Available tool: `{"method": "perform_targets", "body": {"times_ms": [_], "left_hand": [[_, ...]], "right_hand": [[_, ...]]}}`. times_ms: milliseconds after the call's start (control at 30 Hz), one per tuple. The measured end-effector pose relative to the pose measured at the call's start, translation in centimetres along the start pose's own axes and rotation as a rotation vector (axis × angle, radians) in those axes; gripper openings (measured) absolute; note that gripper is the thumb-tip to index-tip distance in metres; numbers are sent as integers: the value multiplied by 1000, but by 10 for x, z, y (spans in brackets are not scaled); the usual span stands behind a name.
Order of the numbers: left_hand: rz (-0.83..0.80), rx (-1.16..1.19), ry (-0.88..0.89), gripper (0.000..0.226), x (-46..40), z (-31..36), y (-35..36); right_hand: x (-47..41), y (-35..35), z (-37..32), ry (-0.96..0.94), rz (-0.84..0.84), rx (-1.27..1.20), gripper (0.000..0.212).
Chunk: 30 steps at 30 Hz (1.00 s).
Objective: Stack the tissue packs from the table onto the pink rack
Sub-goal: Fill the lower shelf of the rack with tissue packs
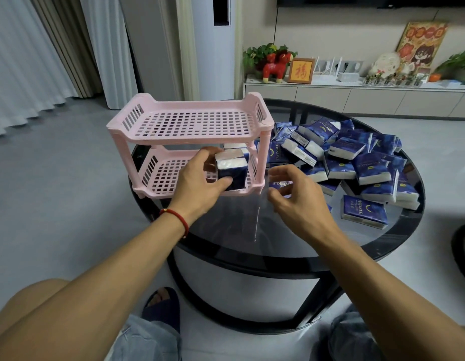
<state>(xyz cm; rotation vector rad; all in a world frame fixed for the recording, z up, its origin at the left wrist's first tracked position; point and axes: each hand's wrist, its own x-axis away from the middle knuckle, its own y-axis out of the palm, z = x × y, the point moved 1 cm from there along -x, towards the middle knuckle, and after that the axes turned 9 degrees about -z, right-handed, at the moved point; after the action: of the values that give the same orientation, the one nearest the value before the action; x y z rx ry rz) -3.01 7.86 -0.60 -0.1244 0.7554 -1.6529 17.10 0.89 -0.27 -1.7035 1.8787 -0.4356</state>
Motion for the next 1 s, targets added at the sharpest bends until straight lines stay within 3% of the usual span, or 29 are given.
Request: {"method": "perform_targets", "body": {"times_ms": [367, 567, 767, 1000], "left_hand": [[-134, -138, -107, 65, -30, -20, 24], [-187, -106, -110, 97, -37, -19, 29], [-225, -131, -110, 81, -49, -21, 25], [-198, -75, -143, 83, -51, -27, 24]], "right_hand": [[-27, 9, -4, 19, -59, 0, 54], [-39, 16, 0, 77, -114, 11, 40], [-44, 16, 2, 106, -94, 0, 32], [-42, 15, -1, 124, -115, 32, 30]]}}
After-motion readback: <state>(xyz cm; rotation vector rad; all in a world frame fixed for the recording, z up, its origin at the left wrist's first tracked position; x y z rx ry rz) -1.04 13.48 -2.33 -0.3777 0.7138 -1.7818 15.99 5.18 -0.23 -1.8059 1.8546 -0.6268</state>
